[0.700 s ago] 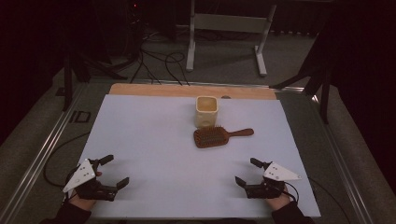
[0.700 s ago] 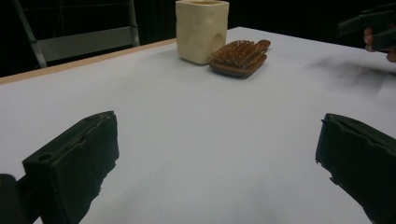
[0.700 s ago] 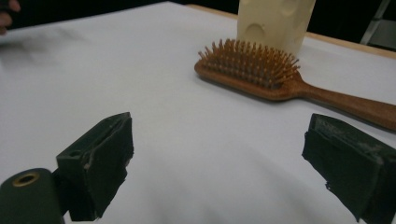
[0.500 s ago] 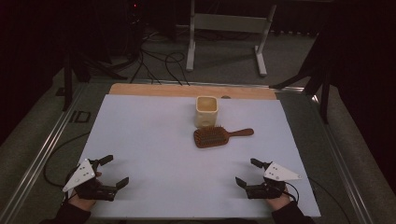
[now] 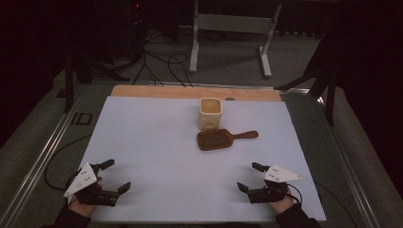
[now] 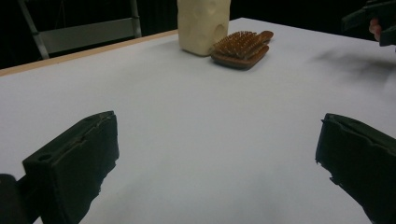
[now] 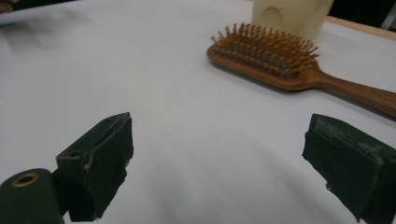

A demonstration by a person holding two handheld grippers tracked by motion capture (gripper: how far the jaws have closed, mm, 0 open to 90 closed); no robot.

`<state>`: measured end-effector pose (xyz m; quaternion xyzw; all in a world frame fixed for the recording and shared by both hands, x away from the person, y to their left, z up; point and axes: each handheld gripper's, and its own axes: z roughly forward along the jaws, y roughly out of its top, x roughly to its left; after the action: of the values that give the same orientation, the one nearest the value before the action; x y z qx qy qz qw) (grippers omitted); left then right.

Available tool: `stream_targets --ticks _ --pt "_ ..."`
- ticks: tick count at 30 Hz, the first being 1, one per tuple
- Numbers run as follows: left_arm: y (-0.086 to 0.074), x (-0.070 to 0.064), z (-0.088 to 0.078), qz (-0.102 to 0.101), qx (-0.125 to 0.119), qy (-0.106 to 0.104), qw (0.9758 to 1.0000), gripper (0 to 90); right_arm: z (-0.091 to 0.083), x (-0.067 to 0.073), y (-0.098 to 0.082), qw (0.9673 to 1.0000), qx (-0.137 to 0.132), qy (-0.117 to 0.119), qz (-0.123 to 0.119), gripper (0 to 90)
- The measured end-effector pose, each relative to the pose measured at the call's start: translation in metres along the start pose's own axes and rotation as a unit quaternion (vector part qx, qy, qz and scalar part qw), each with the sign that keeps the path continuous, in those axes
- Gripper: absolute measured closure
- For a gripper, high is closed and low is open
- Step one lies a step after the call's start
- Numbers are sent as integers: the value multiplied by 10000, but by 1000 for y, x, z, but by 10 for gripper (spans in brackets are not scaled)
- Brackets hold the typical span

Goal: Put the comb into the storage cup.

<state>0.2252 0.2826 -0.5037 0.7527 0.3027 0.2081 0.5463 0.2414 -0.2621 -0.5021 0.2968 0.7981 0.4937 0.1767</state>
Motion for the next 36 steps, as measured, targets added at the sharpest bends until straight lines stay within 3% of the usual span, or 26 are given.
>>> stream_targets --ticks 13,25,36 --pt "2 -1 1 49 -54 -34 10000 1 -10 7 14 9998 77 184 -61 83" --pt "3 -1 1 44 -55 -40 10000 1 -23 12 41 9996 -38 182 -204 83" --pt "3 -1 1 52 -73 -24 10000 1 -29 6 67 9987 -131 162 -456 84"
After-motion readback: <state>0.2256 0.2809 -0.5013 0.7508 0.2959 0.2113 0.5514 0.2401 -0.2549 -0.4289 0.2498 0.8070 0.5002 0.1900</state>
